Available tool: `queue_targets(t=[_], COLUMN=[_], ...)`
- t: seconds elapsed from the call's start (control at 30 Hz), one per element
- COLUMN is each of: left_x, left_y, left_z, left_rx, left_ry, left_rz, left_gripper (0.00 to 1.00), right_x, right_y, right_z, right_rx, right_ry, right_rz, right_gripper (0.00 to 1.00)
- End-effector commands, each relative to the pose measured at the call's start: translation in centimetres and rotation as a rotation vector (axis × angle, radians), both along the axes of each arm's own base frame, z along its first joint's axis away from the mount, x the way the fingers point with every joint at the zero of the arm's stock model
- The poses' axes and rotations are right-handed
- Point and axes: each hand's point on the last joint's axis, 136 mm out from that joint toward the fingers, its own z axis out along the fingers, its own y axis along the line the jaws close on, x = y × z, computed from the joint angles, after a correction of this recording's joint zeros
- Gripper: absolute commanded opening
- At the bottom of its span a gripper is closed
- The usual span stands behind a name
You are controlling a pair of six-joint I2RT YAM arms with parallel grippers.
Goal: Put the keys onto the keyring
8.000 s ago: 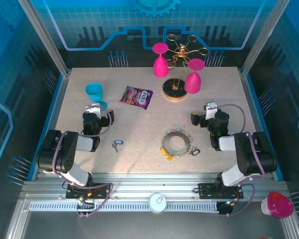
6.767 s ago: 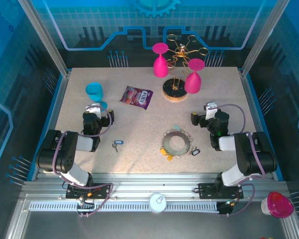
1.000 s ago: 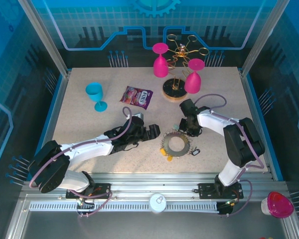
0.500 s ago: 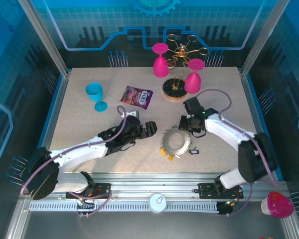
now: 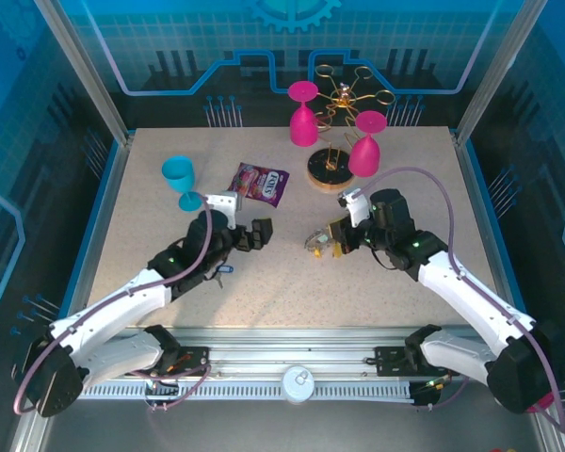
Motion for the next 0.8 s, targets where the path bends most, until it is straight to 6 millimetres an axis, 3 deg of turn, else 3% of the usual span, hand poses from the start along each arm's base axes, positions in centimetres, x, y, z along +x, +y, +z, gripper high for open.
queue_targets(t=[0.0,0.17,0.4,0.67,0.77], left_x=[-0.8,-2.6,-5.3,-7.4,-8.2], left_y=[-1.3,-3.6,-6.9,-8.5,-8.8], left_z=[3.0,4.7,3.2,2.9,2.4], left_rx=[0.100,0.205,0.153,0.069,0.056], left_ry=[-0.189,-0.319,-0.336,-0.444,-0.446], left_rz=[-0.229,-0.497,-0.782,-0.930,-0.978], left_gripper=[0.92,0.76,0.51,0.32,0.29], right_x=[-1.5,-2.0,-3.4,-4.9,-5.2], right_y=[3.5,5.5,7.3,8.0,8.4], right_z=[4.1,4.8,5.7,5.4,5.3], right_rx=[0.081,0.106,0.174,0.177,0.169], right_ry=[-0.216,-0.253,-0.280,-0.319,-0.320], right_rz=[0.267,0.416,0.582,0.677,0.701], right_gripper=[0.00,0.00,0.00,0.00,0.00])
